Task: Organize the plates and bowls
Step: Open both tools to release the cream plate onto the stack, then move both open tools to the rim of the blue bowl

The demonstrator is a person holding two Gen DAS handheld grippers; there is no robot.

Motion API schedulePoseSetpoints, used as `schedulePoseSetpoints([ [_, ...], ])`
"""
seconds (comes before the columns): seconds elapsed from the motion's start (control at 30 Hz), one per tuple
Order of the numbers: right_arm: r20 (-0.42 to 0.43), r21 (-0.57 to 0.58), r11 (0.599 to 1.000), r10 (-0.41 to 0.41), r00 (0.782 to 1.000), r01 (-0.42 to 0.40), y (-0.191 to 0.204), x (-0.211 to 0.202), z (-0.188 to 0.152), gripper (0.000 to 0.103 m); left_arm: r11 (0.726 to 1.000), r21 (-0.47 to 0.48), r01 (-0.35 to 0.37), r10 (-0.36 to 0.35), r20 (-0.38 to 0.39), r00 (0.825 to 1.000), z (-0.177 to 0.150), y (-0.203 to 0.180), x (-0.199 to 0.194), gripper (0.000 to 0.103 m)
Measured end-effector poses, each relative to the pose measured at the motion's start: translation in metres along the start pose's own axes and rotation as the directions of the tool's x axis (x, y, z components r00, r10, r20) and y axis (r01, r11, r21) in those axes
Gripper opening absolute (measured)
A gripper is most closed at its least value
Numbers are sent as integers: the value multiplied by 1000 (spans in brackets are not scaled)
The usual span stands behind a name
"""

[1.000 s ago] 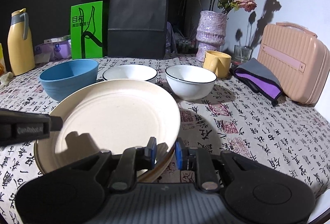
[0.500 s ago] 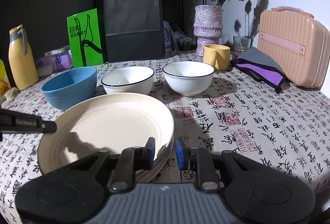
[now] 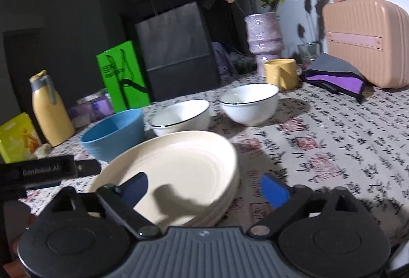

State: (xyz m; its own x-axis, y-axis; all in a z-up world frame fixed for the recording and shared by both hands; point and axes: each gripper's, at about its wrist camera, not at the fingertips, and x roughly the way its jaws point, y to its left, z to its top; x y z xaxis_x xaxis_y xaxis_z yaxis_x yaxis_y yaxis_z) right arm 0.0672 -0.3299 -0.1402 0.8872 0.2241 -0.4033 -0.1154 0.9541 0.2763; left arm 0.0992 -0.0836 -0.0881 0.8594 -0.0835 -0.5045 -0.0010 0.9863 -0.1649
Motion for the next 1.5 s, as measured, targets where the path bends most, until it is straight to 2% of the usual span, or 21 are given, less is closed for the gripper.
schedulePoseSetpoints([
  [0.17, 0, -11, 999, 43, 999, -43, 7, 0, -3, 103, 999, -17, -30, 30, 31, 999, -1, 1, -8, 103],
  [0.57, -5, 21, 999, 33, 999, -33, 3, 2, -5, 103, 996, -58, -75, 78, 52, 996, -3, 9, -9, 103],
  [1.0, -4, 43, 998, 41, 999, -40, 0, 4, -8, 103, 995, -59, -75, 79, 69, 995, -4, 10, -14, 103],
  [1.5, 4, 6, 1000, 24, 1000, -24, 12, -3, -5, 103, 995, -80, -60, 66, 76, 995, -1, 19, -25, 103],
])
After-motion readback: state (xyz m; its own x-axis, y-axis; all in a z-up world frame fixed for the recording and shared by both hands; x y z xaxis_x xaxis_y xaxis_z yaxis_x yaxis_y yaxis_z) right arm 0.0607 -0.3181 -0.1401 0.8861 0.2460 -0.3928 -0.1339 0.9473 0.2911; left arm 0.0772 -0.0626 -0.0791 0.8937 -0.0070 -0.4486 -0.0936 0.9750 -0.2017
